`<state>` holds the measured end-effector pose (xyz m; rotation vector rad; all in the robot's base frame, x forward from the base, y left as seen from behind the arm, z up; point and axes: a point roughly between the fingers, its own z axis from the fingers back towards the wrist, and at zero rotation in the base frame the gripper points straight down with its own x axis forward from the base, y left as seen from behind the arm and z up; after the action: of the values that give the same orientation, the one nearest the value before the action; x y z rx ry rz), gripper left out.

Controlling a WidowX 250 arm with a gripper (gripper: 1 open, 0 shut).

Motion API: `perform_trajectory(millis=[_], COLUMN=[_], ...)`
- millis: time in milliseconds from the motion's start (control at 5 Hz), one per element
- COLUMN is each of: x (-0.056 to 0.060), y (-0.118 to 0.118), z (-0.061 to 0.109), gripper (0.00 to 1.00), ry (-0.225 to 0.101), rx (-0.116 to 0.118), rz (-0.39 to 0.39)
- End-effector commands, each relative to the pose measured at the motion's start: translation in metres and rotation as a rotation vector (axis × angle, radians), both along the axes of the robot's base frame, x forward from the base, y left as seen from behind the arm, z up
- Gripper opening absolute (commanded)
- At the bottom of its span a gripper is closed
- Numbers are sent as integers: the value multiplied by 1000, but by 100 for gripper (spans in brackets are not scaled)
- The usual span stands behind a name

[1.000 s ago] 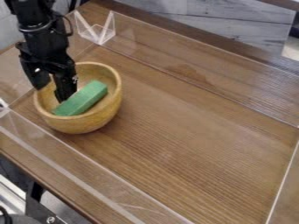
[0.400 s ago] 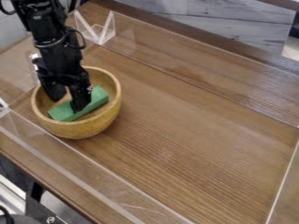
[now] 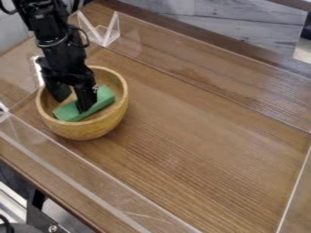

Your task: Remove the green block from inside the brown bowl and put it on the table

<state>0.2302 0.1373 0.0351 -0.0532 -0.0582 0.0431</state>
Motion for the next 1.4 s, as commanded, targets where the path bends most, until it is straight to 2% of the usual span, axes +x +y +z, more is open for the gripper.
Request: perform_trajectory(millis=[0, 400, 600, 800, 1200], x=[4, 8, 8, 6, 1], y=[-1, -4, -6, -9, -18], z=[-18, -37, -35, -33, -28], gripper=[100, 100, 0, 0, 0], ry=[9, 21, 28, 42, 84], rx=[-6, -21, -30, -43, -84], rz=[1, 6, 10, 17, 37])
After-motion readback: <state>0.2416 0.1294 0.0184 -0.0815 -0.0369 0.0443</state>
